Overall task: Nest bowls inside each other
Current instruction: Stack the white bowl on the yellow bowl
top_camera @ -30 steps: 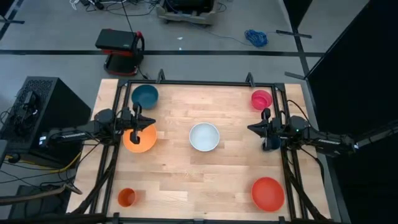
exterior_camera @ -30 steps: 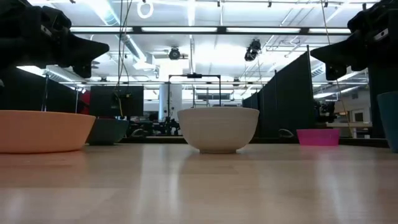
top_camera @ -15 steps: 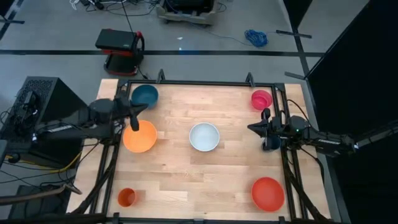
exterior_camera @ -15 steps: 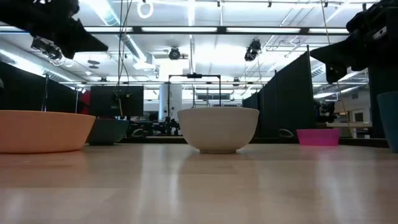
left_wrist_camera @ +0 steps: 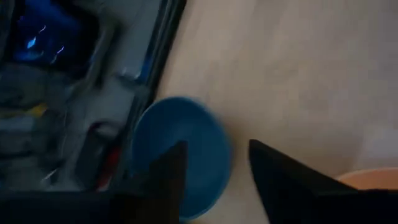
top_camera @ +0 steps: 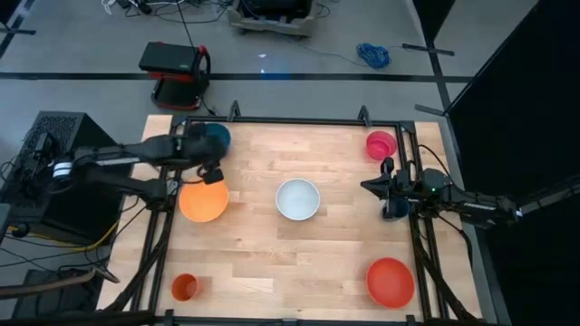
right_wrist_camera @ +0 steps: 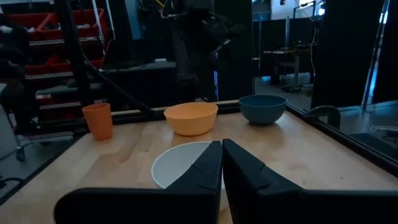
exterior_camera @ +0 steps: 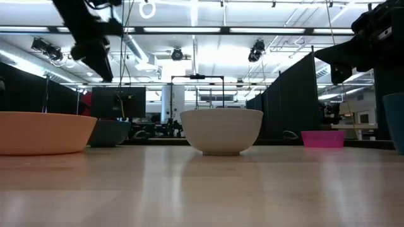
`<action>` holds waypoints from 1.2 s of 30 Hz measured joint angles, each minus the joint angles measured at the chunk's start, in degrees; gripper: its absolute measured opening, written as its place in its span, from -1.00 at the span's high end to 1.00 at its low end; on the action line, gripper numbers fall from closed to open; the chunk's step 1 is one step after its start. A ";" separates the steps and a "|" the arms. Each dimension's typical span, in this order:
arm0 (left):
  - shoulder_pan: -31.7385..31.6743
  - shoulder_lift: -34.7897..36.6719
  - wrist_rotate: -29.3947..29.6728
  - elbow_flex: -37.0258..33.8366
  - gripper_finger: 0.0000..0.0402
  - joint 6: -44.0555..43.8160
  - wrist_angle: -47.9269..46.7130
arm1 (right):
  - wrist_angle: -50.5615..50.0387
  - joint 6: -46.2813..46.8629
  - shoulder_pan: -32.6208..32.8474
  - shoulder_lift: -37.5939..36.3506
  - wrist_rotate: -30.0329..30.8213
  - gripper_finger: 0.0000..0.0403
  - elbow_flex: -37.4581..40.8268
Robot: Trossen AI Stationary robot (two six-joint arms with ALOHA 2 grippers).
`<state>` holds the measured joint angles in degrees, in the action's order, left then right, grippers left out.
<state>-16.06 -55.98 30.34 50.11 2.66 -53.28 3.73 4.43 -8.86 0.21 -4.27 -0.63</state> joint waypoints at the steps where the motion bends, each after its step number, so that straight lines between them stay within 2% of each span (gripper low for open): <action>1: -0.24 -2.45 0.86 1.28 -0.04 0.45 -1.60 | 0.00 0.01 0.00 0.00 0.00 1.00 0.00; 3: -1.28 -6.58 1.94 3.26 -0.20 0.69 -4.23 | -0.01 0.04 0.00 0.00 0.00 1.00 -0.01; 8: -11.11 -8.38 -5.34 2.13 -0.51 -5.93 -6.30 | -0.03 0.04 0.00 0.00 -0.03 1.00 -0.01; 12: -17.09 -8.06 -13.53 0.14 -0.56 -5.96 -5.61 | -0.05 0.04 0.00 0.00 -0.18 1.00 -0.03; 16: -19.63 -8.10 -19.14 -0.50 -0.49 -4.16 -3.57 | -0.07 -0.05 0.00 0.00 -0.31 1.00 -0.03; 32: -8.76 -10.21 -39.81 -0.52 -0.36 -5.31 15.60 | -0.07 -0.18 0.00 0.00 -0.31 1.00 -0.10; 36: -2.33 -13.54 -41.97 -0.52 -0.39 -8.81 21.82 | -0.07 -0.18 0.00 0.00 -0.31 1.00 -0.12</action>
<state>-18.39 -69.52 -11.64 49.58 -6.15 -31.46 3.66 4.25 -8.86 0.21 -4.58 -0.75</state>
